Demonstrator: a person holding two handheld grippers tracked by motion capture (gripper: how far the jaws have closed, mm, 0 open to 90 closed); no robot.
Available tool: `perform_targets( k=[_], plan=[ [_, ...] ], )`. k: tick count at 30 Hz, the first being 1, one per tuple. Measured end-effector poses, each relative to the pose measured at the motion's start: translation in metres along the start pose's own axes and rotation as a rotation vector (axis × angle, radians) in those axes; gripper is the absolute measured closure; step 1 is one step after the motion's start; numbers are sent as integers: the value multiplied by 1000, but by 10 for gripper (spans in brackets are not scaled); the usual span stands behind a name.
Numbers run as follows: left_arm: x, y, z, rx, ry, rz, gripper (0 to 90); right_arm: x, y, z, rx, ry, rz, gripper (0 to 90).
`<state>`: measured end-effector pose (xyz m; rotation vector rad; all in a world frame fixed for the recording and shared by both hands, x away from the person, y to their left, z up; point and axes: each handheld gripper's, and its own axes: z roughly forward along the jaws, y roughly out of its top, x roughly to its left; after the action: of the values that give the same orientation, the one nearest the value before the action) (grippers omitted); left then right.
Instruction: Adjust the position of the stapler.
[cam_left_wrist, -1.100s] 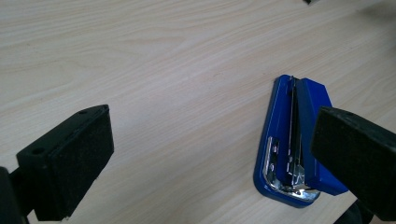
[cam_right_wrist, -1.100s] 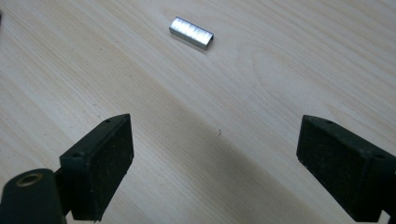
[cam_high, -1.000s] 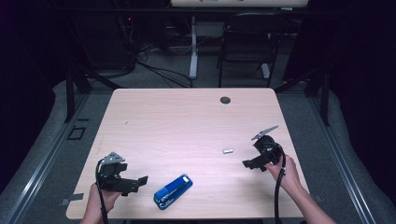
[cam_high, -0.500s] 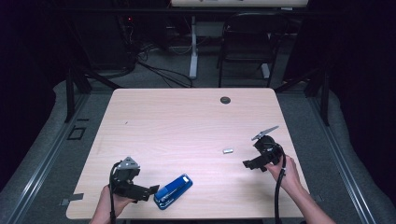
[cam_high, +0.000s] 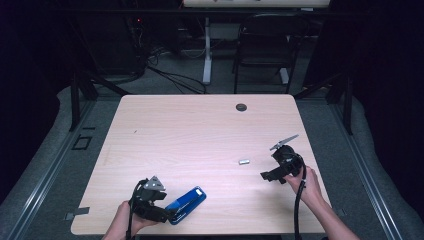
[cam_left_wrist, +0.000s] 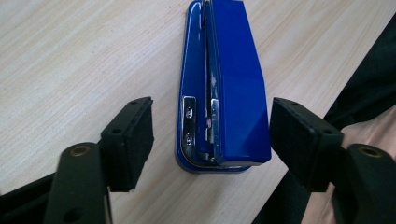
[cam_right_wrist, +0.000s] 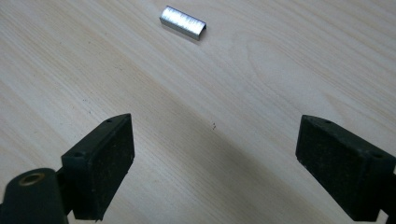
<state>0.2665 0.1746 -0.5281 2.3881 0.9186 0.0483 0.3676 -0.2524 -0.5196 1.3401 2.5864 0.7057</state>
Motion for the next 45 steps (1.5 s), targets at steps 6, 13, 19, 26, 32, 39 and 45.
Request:
perform_targets(
  k=[6, 13, 19, 26, 32, 39, 45],
  plan=[
    [1, 0, 4, 27, -26, 10, 446, 1, -1, -3, 5, -4, -12, 116],
    [-3, -1, 5, 29, -67, 67, 620, -1, 0, -2, 29, -9, -19, 119],
    [-1, 0, 6, 26, -78, 101, 618, -1, -1, -1, 19, -11, -10, 121],
    [4, 2, 6, 20, -98, 146, 610, -2, 0, -1, 30, -8, -14, 123],
    [11, 5, 7, 9, -110, 182, 617, -1, 0, -2, 16, -1, -9, 124],
    [15, 12, 12, 12, -105, 236, 628, 0, 1, -3, 15, -2, -10, 126],
    [20, 16, 15, 9, -116, 266, 630, 1, 2, -4, 2, 7, -16, 135]
  ],
)
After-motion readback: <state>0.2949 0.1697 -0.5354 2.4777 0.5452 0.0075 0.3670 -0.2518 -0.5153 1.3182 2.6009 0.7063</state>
